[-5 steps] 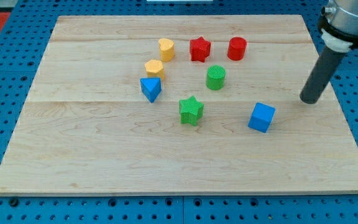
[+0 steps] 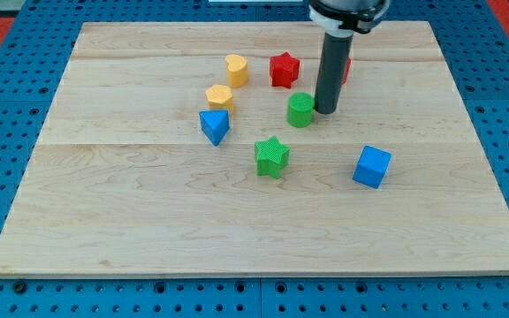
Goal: Move the green circle to the bottom of the red star
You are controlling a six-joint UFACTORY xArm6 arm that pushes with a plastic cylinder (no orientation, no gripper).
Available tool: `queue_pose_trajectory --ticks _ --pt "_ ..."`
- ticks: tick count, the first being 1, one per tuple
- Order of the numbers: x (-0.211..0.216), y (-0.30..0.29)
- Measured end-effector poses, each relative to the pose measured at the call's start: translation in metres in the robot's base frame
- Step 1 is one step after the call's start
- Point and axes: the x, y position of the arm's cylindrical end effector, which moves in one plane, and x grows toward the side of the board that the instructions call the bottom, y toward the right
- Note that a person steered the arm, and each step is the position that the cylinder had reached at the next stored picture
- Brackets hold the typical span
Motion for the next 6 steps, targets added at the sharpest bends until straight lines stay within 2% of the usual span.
queue_pose_trajectory --ticks 5,6 --pt "-0.001 -0.023" --pt "-0.018 -0.020"
